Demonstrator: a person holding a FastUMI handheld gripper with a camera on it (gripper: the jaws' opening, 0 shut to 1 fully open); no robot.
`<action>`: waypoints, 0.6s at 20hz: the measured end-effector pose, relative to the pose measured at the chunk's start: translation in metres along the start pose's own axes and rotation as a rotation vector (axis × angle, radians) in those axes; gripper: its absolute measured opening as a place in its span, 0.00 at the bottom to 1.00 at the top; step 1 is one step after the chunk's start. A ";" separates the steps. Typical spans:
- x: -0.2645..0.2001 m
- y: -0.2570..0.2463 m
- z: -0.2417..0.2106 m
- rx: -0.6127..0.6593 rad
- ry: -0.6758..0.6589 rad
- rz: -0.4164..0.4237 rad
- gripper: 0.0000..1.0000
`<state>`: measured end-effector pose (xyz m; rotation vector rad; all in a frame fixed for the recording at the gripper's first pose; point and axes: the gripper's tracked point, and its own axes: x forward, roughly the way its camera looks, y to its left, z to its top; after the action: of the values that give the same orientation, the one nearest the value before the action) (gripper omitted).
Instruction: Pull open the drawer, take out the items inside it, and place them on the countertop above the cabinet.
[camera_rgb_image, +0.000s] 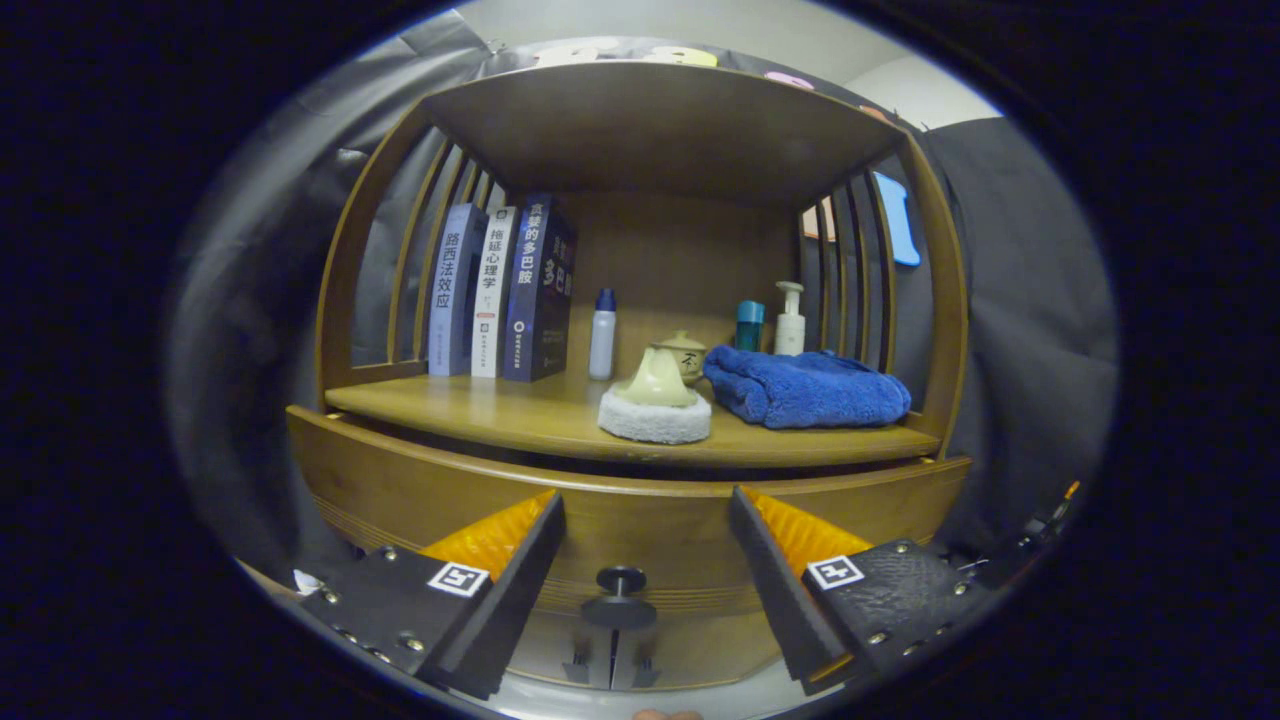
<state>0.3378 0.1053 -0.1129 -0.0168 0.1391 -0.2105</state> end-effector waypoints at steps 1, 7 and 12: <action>0.002 0.000 0.000 0.001 0.001 0.000 1.00; 0.012 0.001 0.001 0.006 0.006 -0.002 1.00; 0.021 0.002 0.001 0.006 0.006 -0.003 1.00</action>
<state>0.3590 0.1028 -0.1147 -0.0105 0.1449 -0.2142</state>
